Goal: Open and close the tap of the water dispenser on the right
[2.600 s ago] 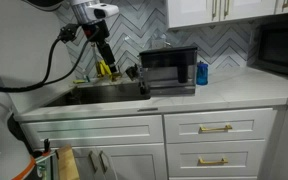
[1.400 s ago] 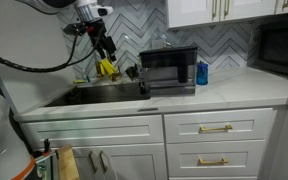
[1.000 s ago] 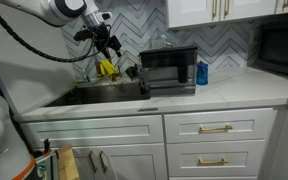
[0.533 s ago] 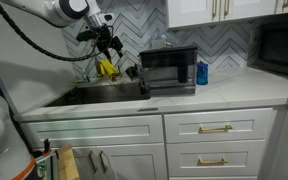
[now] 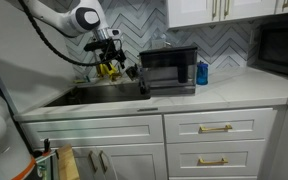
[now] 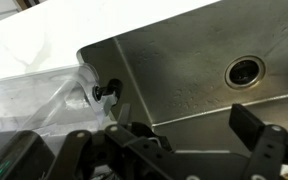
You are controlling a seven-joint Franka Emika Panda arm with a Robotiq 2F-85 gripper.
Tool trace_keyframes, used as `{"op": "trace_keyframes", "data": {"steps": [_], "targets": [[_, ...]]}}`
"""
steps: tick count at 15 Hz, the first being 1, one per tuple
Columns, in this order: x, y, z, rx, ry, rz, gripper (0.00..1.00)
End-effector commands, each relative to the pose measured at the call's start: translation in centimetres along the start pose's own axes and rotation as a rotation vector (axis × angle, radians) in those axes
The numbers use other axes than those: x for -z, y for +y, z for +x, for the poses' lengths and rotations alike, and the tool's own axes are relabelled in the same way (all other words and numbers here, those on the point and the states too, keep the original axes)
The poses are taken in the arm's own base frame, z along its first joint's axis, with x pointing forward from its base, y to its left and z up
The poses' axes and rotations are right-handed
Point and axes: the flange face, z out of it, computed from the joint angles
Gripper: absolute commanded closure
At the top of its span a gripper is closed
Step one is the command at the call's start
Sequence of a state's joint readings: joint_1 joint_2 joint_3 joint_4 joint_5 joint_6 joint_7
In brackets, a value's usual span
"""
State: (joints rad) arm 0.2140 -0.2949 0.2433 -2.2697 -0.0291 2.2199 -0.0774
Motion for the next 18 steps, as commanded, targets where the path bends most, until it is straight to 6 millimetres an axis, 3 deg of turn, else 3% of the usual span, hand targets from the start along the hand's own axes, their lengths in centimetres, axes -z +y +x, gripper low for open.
{"op": "trace_keyframes", "data": {"steps": [1,8,18], "targets": [[-2.6,0.1,1.5,0.048,-0.093,-0.063,0.00],[-7.0,0.1,3.3,0.091,-0.132,-0.182,0.00],[-10.6,0.8,5.3,0.083,-0.108,-0.272,0.00]]}}
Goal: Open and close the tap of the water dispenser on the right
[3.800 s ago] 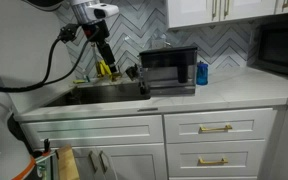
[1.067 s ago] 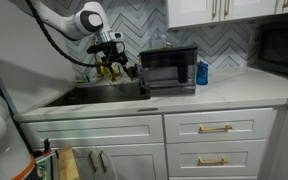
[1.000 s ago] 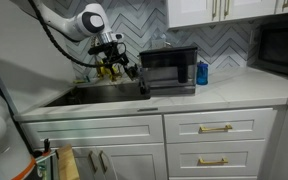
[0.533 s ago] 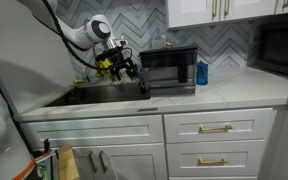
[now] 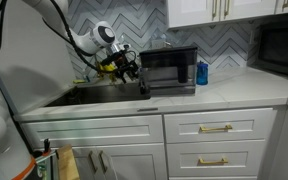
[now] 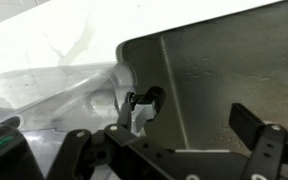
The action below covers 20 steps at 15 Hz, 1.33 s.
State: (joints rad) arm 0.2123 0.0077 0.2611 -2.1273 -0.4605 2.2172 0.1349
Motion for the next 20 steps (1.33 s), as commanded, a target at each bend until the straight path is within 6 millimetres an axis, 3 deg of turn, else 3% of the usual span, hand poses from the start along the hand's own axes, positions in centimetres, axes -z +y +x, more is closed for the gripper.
{"op": "trace_keyframes", "data": {"steps": [1,13,16,18,20], "targets": [[-1.3,-0.1,1.1,-0.009,0.023,-0.028,0.00],[-3.8,0.3,2.7,-0.043,0.056,-0.029,0.00],[-3.6,0.4,2.9,-0.044,0.063,-0.023,0.20],[-3.4,0.4,3.0,-0.047,0.063,-0.019,0.29],[-3.4,0.4,3.0,-0.048,0.061,-0.013,0.44]]}}
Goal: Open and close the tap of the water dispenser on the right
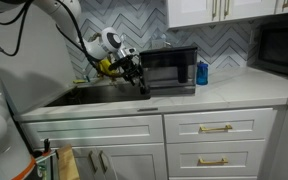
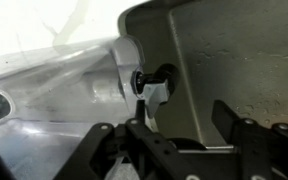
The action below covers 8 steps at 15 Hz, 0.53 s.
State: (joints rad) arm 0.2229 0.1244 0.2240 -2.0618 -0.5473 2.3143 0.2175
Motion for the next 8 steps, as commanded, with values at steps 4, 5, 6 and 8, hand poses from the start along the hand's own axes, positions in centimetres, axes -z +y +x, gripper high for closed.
{"op": "trace_keyframes", "data": {"steps": [4,5,6,8], "targets": [[0.01,0.06,0.47,-0.016,0.007,0.011,0.51],[0.05,0.00,0.51,-0.015,0.007,0.012,0.55],[0.08,-0.06,0.54,-0.016,0.006,0.015,0.57],[0.12,-0.26,0.57,-0.021,0.003,0.030,0.66]]}}
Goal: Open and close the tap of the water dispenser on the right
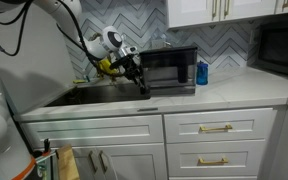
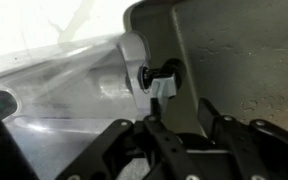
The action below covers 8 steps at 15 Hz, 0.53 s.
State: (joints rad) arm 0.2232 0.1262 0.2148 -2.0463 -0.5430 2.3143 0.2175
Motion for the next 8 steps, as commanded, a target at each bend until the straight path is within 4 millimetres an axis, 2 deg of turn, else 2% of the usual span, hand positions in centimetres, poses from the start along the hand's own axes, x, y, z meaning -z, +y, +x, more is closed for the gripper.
{"op": "trace_keyframes", "data": {"steps": [1,2,3,7,8], "targets": [[-0.17,-1.16,0.19,-0.006,-0.009,0.042,0.67],[-0.14,-1.24,0.23,-0.009,-0.013,0.049,0.72],[-0.15,-1.34,0.25,-0.014,-0.016,0.059,0.71],[-0.22,-1.67,0.25,-0.029,-0.032,0.097,0.81],[-0.24,-1.63,0.25,-0.032,-0.035,0.103,0.79]]}}
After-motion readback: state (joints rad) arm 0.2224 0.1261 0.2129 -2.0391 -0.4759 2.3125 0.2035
